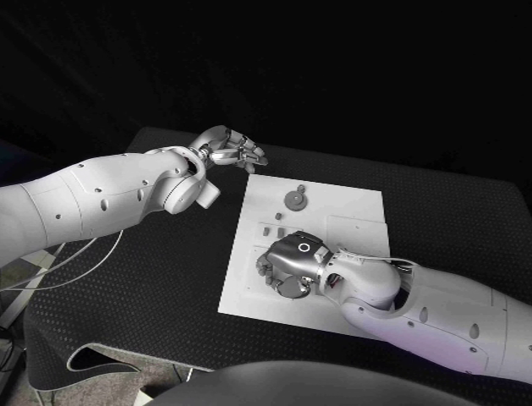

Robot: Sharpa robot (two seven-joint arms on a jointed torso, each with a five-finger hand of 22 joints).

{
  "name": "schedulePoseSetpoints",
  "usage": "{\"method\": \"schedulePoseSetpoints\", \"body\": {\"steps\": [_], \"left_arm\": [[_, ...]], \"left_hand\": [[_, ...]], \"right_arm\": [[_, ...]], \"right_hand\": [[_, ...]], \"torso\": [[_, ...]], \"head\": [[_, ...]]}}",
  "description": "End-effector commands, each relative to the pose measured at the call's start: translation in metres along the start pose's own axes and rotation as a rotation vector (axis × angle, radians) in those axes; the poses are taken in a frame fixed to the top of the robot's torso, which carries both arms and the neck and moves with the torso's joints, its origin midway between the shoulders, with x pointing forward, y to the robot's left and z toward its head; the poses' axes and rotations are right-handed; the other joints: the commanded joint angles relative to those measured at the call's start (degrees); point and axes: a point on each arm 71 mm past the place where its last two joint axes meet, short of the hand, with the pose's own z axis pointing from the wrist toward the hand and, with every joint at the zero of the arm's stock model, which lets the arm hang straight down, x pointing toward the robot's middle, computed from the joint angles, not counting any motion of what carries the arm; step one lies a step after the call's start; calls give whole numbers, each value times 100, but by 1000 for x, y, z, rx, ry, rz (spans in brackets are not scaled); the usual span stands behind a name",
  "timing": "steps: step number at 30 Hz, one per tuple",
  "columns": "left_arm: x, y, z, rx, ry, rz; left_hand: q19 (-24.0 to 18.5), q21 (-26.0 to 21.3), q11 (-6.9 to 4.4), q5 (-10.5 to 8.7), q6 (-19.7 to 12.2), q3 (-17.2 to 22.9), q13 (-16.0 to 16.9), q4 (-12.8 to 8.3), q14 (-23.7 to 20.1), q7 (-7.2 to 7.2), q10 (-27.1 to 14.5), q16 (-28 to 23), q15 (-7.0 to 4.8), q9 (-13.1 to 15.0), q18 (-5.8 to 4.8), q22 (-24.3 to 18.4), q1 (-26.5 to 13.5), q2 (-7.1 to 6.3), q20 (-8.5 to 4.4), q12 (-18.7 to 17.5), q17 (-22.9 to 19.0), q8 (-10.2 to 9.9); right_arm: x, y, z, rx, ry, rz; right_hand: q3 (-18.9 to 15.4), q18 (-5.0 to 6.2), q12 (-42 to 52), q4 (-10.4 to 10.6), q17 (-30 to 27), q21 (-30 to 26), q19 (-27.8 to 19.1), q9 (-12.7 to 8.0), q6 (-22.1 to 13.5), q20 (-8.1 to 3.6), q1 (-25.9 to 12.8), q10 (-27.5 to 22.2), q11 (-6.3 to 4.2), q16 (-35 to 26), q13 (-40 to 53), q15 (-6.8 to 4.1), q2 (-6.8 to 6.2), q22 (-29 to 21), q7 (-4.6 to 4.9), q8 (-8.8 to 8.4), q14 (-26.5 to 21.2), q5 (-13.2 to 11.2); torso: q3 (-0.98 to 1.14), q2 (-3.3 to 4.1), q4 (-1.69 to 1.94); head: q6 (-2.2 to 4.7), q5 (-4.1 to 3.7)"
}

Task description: Assemble the parts on the task board

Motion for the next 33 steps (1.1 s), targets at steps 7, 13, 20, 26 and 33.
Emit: {"method": "schedulePoseSetpoints", "body": {"steps": [7,13,20,26,33], "left_arm": [[1,-3,0,11,12,-5],[2,-3,1,12,14,-6],[1,-3,1,12,13,-4],[2,-3,1,12,14,-5],[2,-3,1,13,14,-5]], "left_hand": [[5,28,-16,-25,17,-37,-7,-8,36,-24,-14,-28,8,-6,-37,-11,3,57,3,3,10,32],[5,28,-15,-25,17,-37,-8,-8,36,-24,-14,-31,8,-6,-37,-12,3,57,3,3,14,32],[5,28,-16,-25,18,-37,-8,-8,37,-25,-14,-34,8,-6,-37,-12,3,59,3,3,17,32],[4,28,-16,-25,19,-37,-8,-8,37,-25,-14,-37,8,-7,-38,-13,3,60,3,3,20,33],[4,28,-15,-25,19,-38,-8,-7,38,-25,-15,-40,9,-7,-38,-14,1,61,4,3,24,33]], "right_arm": [[10,-5,-2,17,37,-17],[9,-6,-3,21,31,-23],[9,-7,-5,23,28,-29],[10,-6,-4,20,42,-23],[11,-8,-3,25,39,-11]], "right_hand": [[15,391,31,7,5,33,-6,3,54,-35,36,568,-174,16,2,-91,-1,124,4,16,-53,15],[17,391,30,6,6,36,-7,2,56,-36,39,570,-175,16,3,-92,-4,125,3,16,-53,15],[20,391,28,6,7,41,-7,2,62,-37,46,576,-177,17,5,-94,-9,125,0,17,-52,15],[20,391,28,7,7,43,-7,2,64,-37,46,578,-178,17,6,-94,-12,125,0,17,-52,15],[13,391,16,10,5,46,-19,-4,55,-33,24,574,-174,11,7,-91,-34,123,5,7,-56,15]], "torso": [[2,1,4],[3,-1,1],[3,1,3],[0,0,1],[-2,0,-6]], "head": [[-15,6],[-22,15],[-28,32],[-30,36],[-29,33]]}}
